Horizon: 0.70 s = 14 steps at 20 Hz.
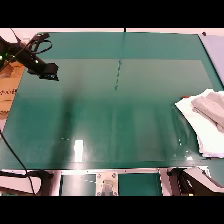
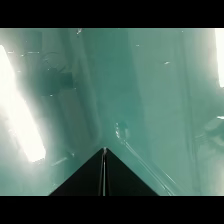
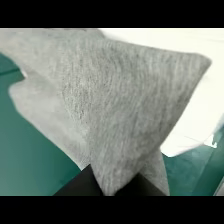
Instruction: Fold the shirts.
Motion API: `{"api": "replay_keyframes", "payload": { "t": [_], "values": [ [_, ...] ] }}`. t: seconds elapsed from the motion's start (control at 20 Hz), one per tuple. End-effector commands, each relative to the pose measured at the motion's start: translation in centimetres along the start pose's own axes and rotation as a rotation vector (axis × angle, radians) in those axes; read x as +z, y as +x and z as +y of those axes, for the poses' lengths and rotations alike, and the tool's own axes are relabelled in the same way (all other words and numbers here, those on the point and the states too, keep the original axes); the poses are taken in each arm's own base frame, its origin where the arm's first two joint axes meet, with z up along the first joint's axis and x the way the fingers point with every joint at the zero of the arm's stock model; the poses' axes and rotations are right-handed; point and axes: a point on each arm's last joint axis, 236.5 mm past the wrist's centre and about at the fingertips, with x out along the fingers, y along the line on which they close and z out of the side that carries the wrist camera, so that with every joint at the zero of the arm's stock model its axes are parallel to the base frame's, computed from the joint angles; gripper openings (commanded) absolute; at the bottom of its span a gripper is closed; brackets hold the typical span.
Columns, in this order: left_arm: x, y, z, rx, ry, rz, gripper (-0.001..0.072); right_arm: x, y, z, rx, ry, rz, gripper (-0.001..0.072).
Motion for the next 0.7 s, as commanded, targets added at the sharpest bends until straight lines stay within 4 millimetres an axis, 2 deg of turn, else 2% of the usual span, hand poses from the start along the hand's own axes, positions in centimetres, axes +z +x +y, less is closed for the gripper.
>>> {"api": "replay_keyframes", "payload": {
  "t": [0.0,0.15,0.25,0.3,0.35,0.4,0.5,0.55,0.6,0.65],
  "values": [
    [0.2,0.0,-1.0,-0.041,-0.001,-0.010,0.0020,-0.2,1.1,-5.1,-0.113,0.128,0.011,0.0009],
    [0.3,0.0,-1.2,-0.049,-0.002,-0.014,0.0020,0.2,1.5,-6.3,-0.117,0.170,0.004,0.0009],
    [0.3,0.0,-1.3,-0.053,-0.002,-0.014,0.0020,-0.3,2.6,-6.9,-0.123,0.185,0.028,0.0011],
    [0.4,0.0,-1.5,-0.062,-0.002,-0.016,0.0020,-0.9,3.4,-7.6,-0.141,0.196,0.052,0.0119],
    [0.4,0.0,-1.6,-0.068,-0.002,-0.018,0.0020,-1.6,4.1,-8.6,-0.171,0.206,0.078,0.0445],
    [0.4,0.0,-1.7,-0.070,-0.003,-0.018,0.0020,-2.2,4.5,-9.7,-0.209,0.209,0.097,0.0651],
    [0.4,-0.1,-1.6,-0.069,-0.003,-0.018,0.0020,-1.9,3.6,-11.4,-0.287,0.200,0.080,0.0650],
    [0.4,0.0,-1.6,-0.069,-0.002,-0.019,0.0020,-1.4,2.7,-11.4,-0.305,0.193,0.061,0.0649],
    [0.5,-0.1,-1.6,-0.068,-0.003,-0.022,0.0020,-0.5,1.3,-10.8,-0.300,0.181,0.022,0.0623],
    [0.7,-0.1,-1.6,-0.066,-0.001,-0.031,0.0020,0.7,0.1,-9.3,-0.265,0.162,-0.020,0.0528]
  ]
}}
